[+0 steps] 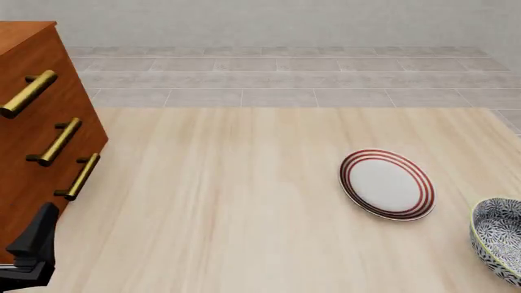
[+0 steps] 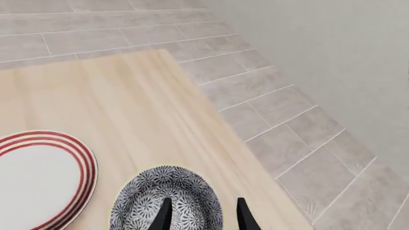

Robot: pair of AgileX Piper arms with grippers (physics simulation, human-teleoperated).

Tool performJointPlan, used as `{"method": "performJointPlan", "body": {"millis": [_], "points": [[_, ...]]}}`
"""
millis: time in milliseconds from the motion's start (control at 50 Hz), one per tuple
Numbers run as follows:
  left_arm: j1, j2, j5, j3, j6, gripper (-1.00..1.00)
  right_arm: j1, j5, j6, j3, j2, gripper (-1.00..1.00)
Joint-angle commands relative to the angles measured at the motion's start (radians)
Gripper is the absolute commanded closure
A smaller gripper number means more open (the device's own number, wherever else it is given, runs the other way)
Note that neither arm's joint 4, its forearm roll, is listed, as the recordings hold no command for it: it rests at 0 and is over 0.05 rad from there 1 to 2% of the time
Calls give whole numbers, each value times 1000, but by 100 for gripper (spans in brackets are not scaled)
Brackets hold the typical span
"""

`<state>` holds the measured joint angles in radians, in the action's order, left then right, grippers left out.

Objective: Put the bowl on top of the cabinet.

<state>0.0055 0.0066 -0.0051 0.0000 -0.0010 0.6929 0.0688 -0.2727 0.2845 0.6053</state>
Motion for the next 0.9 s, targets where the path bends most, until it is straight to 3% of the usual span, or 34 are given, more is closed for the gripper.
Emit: {"method": "performJointPlan", "body": {"millis": [20,900], "points": [[0,-1,2,0,1,-100,15,-21,-40,1,65,-100],[0,-1,5,-3,0,-100,59,-142,-101,16,316,-100]]}}
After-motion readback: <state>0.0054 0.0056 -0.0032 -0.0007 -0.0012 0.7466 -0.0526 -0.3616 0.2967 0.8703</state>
